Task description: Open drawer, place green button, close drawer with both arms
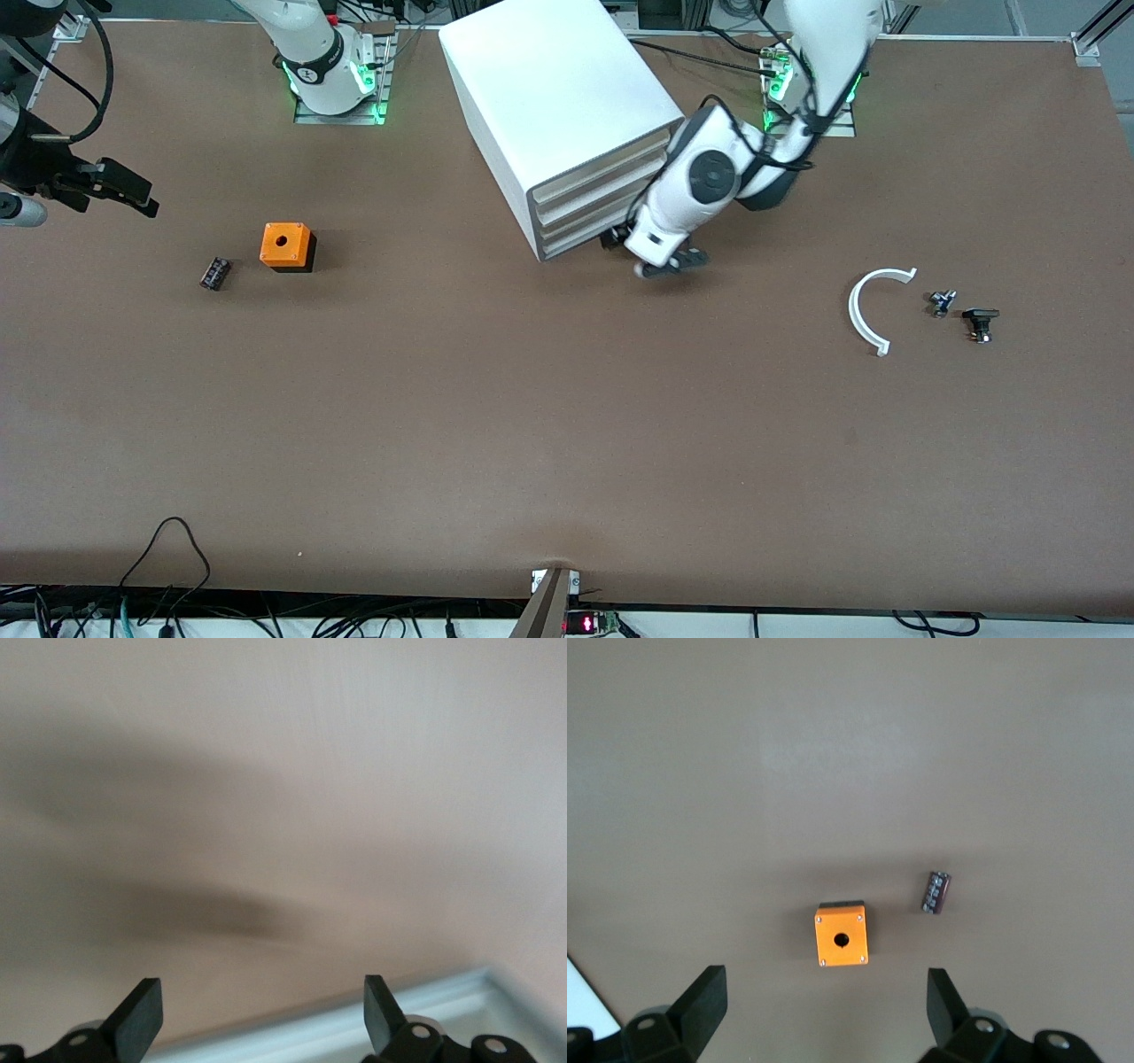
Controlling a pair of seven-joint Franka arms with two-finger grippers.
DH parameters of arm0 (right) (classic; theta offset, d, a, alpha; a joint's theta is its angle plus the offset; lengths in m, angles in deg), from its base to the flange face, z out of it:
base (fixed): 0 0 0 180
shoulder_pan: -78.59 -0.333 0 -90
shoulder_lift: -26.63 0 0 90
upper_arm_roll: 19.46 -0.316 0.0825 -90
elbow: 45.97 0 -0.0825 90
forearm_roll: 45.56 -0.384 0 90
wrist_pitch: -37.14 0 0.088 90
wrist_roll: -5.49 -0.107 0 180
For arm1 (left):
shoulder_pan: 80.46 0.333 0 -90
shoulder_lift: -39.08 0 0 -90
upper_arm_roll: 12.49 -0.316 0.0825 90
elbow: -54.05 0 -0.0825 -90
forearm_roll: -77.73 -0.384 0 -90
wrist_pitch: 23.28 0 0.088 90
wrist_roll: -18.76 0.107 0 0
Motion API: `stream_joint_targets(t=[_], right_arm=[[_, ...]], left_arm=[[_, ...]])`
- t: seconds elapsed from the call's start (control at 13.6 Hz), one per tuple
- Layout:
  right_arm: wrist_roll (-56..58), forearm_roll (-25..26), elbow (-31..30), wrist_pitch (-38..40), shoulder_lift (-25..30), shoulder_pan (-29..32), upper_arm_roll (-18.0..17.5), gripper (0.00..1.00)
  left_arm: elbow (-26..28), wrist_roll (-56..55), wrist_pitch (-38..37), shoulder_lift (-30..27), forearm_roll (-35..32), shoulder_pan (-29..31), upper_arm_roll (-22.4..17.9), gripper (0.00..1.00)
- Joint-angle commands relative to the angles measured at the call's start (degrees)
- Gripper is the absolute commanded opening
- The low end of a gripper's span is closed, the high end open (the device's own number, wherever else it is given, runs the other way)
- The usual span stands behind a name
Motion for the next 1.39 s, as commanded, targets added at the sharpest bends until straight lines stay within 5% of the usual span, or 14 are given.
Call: stream_joint_targets(t=[0.0,0.37,0.73,1.32], right_arm=[[-1.08,-0.19,1.14,-0.44,0.59,0.79,-0.99,1.0],[0.41,0.26,1.84,0.0,-0.46,-0.36,-1.61,1.0],[0.15,0.43,2.99,2.02,-0.9,-0.53,-1.78,1.0],[2.09,0.61,3.07,2.02,-1.43,-0.36,-1.69,1.0]], left_arm=[[0.62,6.73,-3.47,-8.27,0.42,4.95,-2.62,1.0],[-4.97,27.38,-28.12,-21.99,-9.66,10.5,-12.62,1.0],[-20.98,42.9,-49.34,-22.7,-16.0,11.03,-21.69,1.0],[-26.53,41.93,-51.83,-20.25,-19.44,12.17,-21.34,1.0]])
